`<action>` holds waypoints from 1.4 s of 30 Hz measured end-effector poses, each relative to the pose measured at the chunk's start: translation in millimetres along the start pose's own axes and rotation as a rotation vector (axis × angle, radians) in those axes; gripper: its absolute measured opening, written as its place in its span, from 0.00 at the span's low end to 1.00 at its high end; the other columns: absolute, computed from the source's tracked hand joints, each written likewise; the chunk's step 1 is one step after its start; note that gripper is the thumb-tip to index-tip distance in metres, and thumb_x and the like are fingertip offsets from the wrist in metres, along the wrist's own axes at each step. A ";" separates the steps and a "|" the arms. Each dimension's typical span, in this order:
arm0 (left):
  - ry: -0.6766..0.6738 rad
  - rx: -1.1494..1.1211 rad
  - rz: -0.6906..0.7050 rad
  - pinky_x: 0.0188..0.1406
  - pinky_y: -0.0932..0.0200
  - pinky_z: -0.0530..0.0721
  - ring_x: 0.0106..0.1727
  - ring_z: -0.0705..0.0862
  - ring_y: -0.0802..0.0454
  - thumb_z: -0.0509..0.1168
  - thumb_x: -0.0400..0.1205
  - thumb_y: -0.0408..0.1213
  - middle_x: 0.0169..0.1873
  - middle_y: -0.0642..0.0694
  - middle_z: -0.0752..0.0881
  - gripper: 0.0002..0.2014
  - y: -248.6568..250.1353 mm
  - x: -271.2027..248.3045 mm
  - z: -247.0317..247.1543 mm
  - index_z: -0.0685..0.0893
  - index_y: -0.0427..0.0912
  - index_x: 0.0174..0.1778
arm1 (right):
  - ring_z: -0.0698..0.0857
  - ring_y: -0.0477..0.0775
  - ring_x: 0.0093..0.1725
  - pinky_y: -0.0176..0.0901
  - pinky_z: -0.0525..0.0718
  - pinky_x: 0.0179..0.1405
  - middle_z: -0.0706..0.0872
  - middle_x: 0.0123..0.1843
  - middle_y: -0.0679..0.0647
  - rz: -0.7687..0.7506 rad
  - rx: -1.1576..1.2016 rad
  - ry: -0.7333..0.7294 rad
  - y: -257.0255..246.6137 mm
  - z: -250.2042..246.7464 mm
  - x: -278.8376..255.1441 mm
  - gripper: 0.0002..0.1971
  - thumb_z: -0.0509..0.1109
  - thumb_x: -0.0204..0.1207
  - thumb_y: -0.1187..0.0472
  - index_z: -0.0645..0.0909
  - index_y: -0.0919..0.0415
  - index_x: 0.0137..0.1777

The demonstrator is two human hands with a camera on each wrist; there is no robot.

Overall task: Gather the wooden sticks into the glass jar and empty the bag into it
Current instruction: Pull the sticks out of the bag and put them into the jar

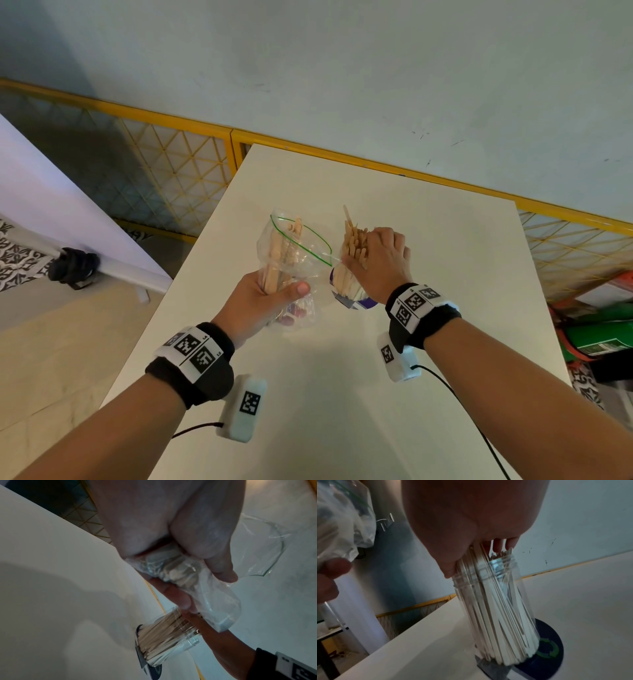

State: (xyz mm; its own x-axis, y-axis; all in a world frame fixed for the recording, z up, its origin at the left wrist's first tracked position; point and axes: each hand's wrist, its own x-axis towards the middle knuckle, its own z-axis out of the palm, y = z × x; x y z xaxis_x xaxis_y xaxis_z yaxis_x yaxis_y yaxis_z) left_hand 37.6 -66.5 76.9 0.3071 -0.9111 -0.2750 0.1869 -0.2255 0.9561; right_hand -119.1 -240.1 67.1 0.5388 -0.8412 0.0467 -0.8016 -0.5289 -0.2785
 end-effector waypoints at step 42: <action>-0.066 0.277 0.060 0.27 0.65 0.76 0.22 0.79 0.56 0.70 0.81 0.41 0.19 0.49 0.82 0.14 10.1 1.7 32.3 0.84 0.51 0.27 | 0.78 0.43 0.31 0.37 0.76 0.35 0.82 0.34 0.45 -0.171 0.562 -0.291 -42.3 -81.2 -21.9 0.13 0.68 0.73 0.45 0.80 0.52 0.50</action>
State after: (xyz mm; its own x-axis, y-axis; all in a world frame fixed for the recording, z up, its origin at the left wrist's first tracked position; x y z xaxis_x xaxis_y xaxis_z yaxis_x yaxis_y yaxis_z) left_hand 9.9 -81.5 89.4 0.2466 -0.9441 -0.2187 -0.0949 -0.2481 0.9641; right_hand -118.1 -208.4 155.7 0.7577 -0.6442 -0.1046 -0.4839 -0.4469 -0.7524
